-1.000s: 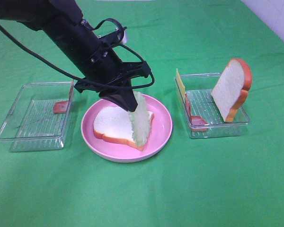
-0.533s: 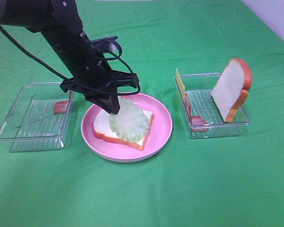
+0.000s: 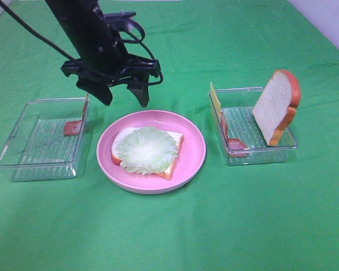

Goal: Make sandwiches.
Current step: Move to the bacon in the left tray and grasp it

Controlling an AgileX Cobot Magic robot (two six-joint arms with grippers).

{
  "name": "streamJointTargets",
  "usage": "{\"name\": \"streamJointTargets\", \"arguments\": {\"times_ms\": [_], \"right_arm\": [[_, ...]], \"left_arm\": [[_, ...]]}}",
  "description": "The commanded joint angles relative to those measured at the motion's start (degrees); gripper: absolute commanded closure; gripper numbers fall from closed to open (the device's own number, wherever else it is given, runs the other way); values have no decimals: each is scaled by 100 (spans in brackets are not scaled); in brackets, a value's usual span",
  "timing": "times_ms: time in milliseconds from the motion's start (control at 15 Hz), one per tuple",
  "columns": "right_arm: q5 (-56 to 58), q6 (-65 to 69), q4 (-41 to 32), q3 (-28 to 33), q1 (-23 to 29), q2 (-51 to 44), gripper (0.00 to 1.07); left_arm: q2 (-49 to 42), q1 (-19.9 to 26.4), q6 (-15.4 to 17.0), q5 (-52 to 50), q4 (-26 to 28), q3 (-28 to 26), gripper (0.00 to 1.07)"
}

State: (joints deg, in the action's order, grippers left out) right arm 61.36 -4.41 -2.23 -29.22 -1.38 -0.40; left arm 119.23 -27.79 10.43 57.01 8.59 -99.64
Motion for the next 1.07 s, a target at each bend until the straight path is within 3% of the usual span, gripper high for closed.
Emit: {"name": "streamJointTargets", "arguments": {"times_ms": [67, 267, 600, 1067], "right_arm": [[-80, -57, 17, 23, -23, -74, 30], [-80, -57, 17, 23, -23, -74, 30], [-80, -57, 17, 23, -23, -74, 30], [-80, -57, 17, 23, -23, -74, 30]], "left_arm": [[-17, 11, 424, 510, -464, -470, 35], [-6, 212, 1060, 1226, -1341, -1020, 35], [350, 613, 1071, 1381, -1341, -1008, 35], [957, 613, 1077, 871, -1387, -1008, 35]]}}
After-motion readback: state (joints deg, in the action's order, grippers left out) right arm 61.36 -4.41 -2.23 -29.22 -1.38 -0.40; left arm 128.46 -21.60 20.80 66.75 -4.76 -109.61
